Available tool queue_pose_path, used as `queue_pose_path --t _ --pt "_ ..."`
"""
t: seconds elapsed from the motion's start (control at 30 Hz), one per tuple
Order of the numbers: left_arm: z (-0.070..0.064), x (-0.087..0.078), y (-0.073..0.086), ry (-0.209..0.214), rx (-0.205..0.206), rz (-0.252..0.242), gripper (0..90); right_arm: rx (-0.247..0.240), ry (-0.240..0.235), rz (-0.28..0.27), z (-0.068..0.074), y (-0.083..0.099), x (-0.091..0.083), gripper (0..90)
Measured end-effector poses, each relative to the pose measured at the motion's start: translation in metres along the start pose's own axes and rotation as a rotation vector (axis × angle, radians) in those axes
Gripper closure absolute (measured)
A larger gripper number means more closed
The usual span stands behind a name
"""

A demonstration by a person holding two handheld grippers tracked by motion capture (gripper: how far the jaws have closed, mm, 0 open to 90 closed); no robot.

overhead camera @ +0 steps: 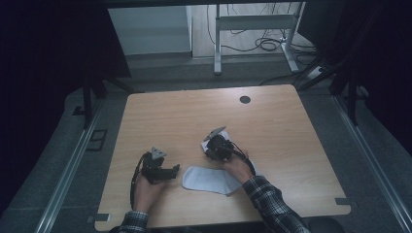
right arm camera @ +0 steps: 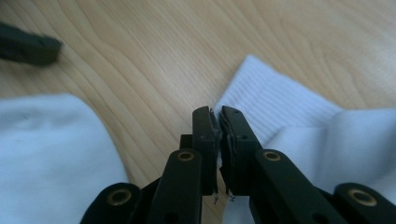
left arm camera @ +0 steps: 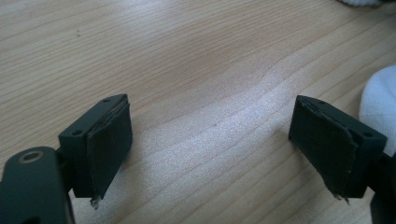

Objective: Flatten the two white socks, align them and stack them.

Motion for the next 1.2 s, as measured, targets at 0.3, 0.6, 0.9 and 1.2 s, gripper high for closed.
queue_pose_path --t 0.3,0.6,0.9,1.2 --pt "0.0 0.0 0.0 0.0 0.0 -0.005 13.7 0.019 -0.038 -0.12 0.002 -0.04 -0.048 83.8" --pt "0.0 0.0 0.0 -0.001 0.0 -0.003 13.7 0.007 -0.064 -0.24 0.012 -0.074 -0.088 84.3" --pt "0.0 0.0 0.0 0.001 -0.003 0.002 13.8 -0.001 -0.072 -0.396 0.018 -0.104 -0.146 84.2" --pt "-0.001 0.0 0.0 -0.003 -0.003 -0.003 13.7 0.106 0.001 -0.384 -0.028 -0.07 -0.158 84.0"
Point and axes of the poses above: each handheld gripper's, and its own axes: x roughly forward along the jaws, y roughly out of its underside, z roughly to its left, the point moved 2 cm from there along x, roughly forward along the jaws, and after that the axes turned 4 degrees about -y, right-handed, at the moved point
